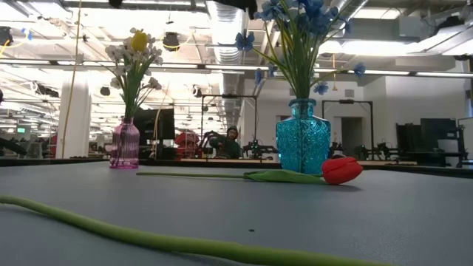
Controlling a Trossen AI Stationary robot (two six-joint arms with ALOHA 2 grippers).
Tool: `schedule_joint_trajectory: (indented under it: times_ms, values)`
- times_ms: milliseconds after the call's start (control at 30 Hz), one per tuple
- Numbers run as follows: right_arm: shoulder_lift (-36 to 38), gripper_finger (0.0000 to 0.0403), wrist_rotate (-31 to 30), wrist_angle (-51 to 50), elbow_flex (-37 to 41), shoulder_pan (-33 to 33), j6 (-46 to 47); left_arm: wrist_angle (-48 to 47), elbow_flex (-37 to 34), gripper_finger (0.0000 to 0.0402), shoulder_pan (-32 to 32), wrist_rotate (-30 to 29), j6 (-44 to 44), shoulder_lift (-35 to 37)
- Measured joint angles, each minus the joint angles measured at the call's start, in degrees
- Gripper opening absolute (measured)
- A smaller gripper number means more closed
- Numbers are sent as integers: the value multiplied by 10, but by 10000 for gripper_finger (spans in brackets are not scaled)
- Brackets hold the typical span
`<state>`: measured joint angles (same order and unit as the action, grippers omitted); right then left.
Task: Sort flowers into vase by color
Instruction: Put the yellow flower into the purple vase
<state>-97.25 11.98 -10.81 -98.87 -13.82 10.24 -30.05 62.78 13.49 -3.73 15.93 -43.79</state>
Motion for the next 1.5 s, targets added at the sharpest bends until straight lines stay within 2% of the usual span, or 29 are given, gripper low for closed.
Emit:
schedule_joint_trajectory:
  times_ms: [100,267,367,500,767,1033,1333,1500]
  values:
    - [0,296,0,-8,0,-3,0,-46,16,0,-7,-48,20,32]
    - [0,296,0,-7,0,-2,-1,-124,1,0,-8,-126,82,109]
    - [0,296,0,-8,0,-2,-2,-161,-25,0,-7,-176,135,147]
    - [-1,296,0,-7,0,-6,-2,-166,-72,0,-7,-249,160,176]
    - [-1,296,0,-17,0,-6,1,-171,-152,0,-7,-373,174,174]
    - [-1,296,0,-38,0,-5,5,-157,-158,0,-6,-484,170,174]
    - [-1,297,0,-37,0,-6,14,-94,-157,0,47,-492,105,140]
    - [-1,297,0,-37,0,-6,14,-52,-157,0,102,-429,62,105]
